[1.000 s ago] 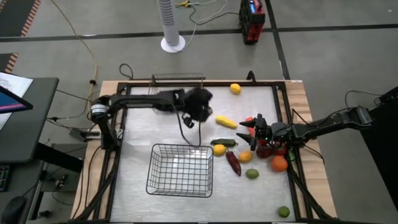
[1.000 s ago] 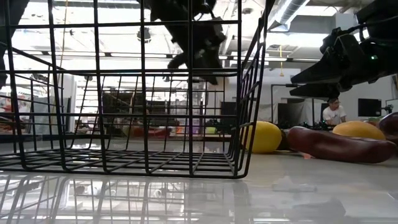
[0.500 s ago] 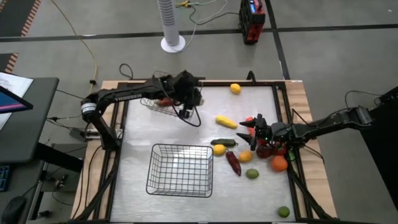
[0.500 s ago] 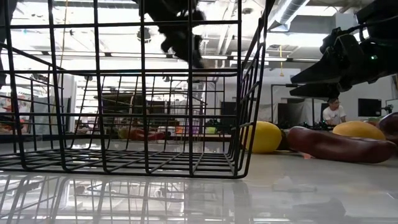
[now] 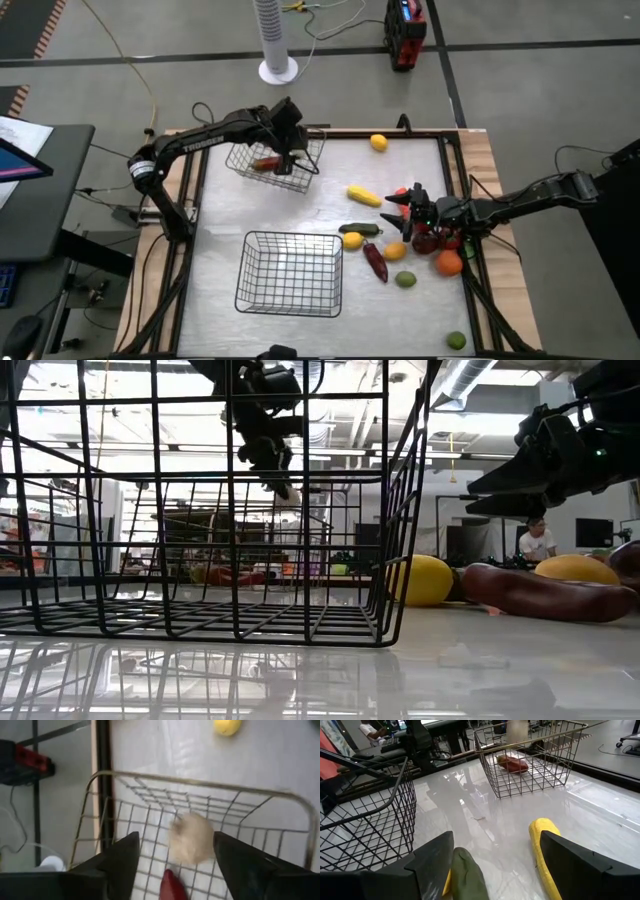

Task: Sort produce into baskets
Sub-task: Put the white garlic into the wire top basket, then adjust the top wire basket, then put the red tomato into the bottom wire basket

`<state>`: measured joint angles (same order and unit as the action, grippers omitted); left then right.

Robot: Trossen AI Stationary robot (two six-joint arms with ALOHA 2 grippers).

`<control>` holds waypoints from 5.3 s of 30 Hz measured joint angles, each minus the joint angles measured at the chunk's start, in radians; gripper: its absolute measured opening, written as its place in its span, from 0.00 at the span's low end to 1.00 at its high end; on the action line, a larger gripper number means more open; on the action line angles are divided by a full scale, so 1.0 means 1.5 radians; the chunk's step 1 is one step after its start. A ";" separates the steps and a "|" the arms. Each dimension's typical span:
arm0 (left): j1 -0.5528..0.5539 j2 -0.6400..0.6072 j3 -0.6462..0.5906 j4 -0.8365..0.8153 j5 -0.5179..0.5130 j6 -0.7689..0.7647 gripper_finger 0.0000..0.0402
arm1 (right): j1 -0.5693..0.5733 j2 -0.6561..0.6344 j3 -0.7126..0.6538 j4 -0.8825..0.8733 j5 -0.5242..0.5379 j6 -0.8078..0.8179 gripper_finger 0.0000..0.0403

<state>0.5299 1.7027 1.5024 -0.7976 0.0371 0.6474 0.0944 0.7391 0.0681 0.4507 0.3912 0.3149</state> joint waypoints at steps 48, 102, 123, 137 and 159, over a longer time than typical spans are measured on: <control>0.054 0.153 0.022 0.304 -0.278 0.041 0.65 | 0.001 0.000 0.000 0.004 0.000 0.001 0.80; -0.017 0.096 0.022 0.245 -0.372 0.165 0.65 | 0.001 0.000 0.000 -0.019 0.000 -0.005 0.80; -0.195 0.032 0.022 0.154 -0.170 -0.091 0.65 | -0.188 0.241 0.149 -0.065 -0.121 -0.128 0.80; -0.205 0.014 -0.005 0.125 -0.032 -0.221 0.65 | -0.153 0.317 0.397 -0.658 -0.125 -0.072 0.80; -0.289 -0.002 -0.094 0.218 -0.081 -0.230 0.65 | -0.184 0.320 0.453 -1.083 -0.245 0.019 0.99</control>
<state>0.0967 1.7000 1.3619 -0.4706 -0.0838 0.3020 -0.1822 1.2191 0.7477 -1.1733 0.0238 0.3434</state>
